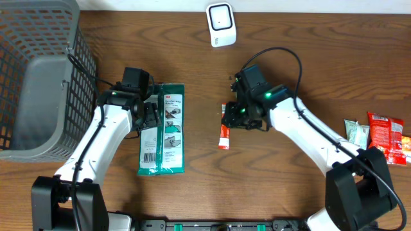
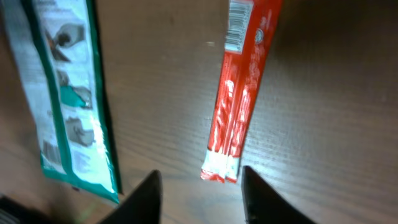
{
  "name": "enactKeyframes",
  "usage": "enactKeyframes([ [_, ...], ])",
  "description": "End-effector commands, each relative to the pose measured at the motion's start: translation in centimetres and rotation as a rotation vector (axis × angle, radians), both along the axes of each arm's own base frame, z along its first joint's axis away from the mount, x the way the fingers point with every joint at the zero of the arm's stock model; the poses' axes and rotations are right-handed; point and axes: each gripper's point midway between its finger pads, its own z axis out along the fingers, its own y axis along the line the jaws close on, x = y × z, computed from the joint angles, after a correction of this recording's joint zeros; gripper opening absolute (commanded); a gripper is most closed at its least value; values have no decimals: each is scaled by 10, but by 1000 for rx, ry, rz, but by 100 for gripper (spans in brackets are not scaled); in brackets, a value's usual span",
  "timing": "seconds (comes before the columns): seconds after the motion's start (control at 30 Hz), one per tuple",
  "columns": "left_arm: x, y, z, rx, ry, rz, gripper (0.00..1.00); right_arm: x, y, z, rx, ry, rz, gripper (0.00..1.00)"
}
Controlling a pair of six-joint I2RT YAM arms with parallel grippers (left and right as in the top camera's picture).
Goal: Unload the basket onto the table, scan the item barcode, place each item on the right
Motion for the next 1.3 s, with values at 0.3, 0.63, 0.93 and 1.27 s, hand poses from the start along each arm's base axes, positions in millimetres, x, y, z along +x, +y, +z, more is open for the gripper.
enactKeyframes([
  [0.3, 5, 2, 7, 3, -22, 2, 85, -4, -9, -21, -383, -217, -240, 27],
  [0.63, 5, 2, 6, 3, -22, 2, 85, -10, -5, -78, -477, -155, -210, 25],
  [0.93, 5, 2, 7, 3, -22, 2, 85, -11, 1, -97, -465, -111, -163, 13],
  [1.27, 5, 2, 6, 3, -22, 2, 85, 7, 3, -34, -311, -172, -147, 37],
])
